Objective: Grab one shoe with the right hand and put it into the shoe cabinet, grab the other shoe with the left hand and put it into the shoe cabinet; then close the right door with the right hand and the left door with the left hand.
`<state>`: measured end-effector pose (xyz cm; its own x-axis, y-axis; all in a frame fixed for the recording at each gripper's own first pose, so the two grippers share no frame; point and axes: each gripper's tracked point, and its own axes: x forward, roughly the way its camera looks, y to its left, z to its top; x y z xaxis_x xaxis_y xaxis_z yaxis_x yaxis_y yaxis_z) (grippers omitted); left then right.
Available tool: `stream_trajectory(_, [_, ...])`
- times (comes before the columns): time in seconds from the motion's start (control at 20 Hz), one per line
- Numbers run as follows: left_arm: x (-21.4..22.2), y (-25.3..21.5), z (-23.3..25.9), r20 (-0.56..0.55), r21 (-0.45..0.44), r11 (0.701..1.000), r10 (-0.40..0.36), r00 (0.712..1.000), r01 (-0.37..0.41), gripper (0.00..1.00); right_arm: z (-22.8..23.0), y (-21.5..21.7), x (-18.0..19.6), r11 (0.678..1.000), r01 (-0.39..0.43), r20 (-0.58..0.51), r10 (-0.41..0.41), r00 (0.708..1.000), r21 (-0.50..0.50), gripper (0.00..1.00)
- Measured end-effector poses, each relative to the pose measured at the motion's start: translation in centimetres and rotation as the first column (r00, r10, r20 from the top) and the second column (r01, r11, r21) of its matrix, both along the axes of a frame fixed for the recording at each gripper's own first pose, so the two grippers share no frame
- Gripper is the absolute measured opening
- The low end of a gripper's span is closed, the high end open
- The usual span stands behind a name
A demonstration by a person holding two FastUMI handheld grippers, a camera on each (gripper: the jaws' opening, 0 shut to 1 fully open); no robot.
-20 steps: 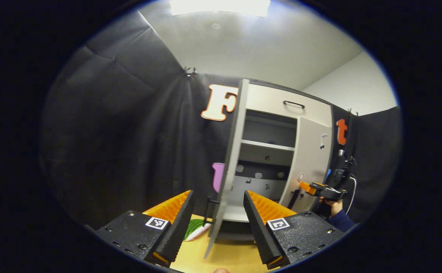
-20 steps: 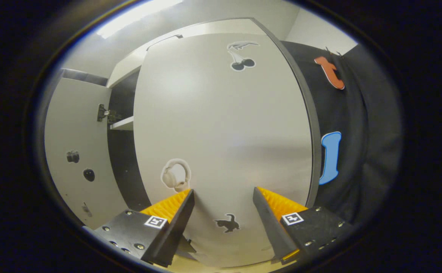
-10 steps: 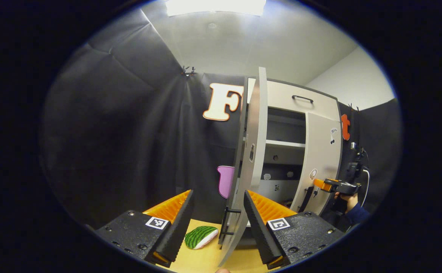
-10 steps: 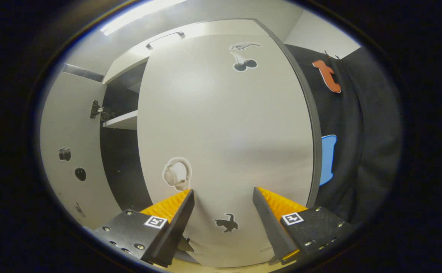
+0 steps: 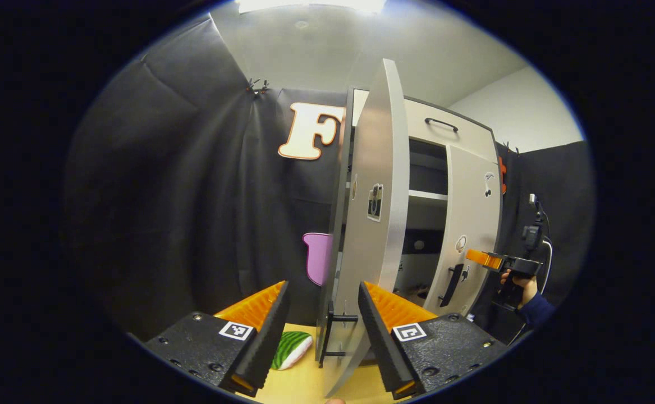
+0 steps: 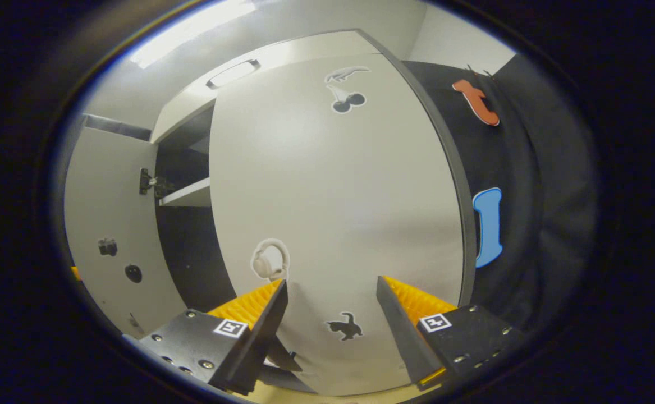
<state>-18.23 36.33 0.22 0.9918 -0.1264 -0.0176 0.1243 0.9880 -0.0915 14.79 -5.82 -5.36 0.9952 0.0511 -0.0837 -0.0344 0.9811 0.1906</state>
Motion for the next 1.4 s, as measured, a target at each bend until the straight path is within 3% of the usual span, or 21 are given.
stream_trajectory(0.25, [2.9,-1.4,-1.0,-0.005,-0.022,0.998,-0.058,0.998,0.057,0.69,2.7,-0.1,-3.3,1.0,-0.018,0.051,0.017,0.999,0.016,0.95])
stream_trajectory(0.3, [3.1,-1.9,-1.1,0.0,-0.022,0.997,-0.076,0.997,0.076,0.73,3.3,0.0,-4.0,0.999,-0.027,0.058,0.026,0.998,0.027,0.95])
stream_trajectory(0.4, [2.4,-2.8,-1.1,0.001,-0.023,0.994,-0.107,0.994,0.107,0.7,4.6,0.3,-5.6,0.998,-0.044,0.075,0.041,0.996,0.04,0.95])
stream_trajectory(0.45, [2.3,-3.5,-1.0,0.002,-0.021,0.992,-0.122,0.993,0.122,0.64,5.3,0.4,-6.3,0.998,-0.052,0.084,0.048,0.995,0.042,0.95])
stream_trajectory(0.6, [2.6,-5.3,-0.9,0.002,-0.015,0.986,-0.164,0.986,0.164,0.64,6.9,0.6,-8.1,0.996,-0.072,0.107,0.066,0.992,0.045,0.95])
stream_trajectory(0.7, [2.8,-6.6,-1.0,-0.002,-0.013,0.981,-0.195,0.981,0.195,0.77,7.8,0.7,-9.1,0.995,-0.087,0.112,0.081,0.99,0.048,0.95])
stream_trajectory(0.8, [3.0,-7.7,-1.0,-0.002,-0.002,0.976,-0.218,0.976,0.218,0.64,8.8,0.6,-10.1,0.995,-0.096,0.13,0.09,0.987,0.038,0.95])
stream_trajectory(0.9, [3.4,-8.4,-1.2,-0.005,0.013,0.974,-0.227,0.974,0.227,0.7,9.6,0.2,-11.1,0.995,-0.092,0.144,0.088,0.986,0.022,0.95])
stream_trajectory(1.2, [4.8,-11.6,-1.6,0.001,-0.068,0.954,-0.294,0.956,0.293,0.7,9.9,0.1,-13.3,0.994,-0.109,0.145,0.108,0.984,0.001,0.95])
stream_trajectory(1.4, [7.0,-14.1,-1.8,0.008,-0.089,0.952,-0.293,0.956,0.293,0.7,9.2,-0.3,-13.9,0.995,-0.103,0.113,0.104,0.988,-0.014,0.95])
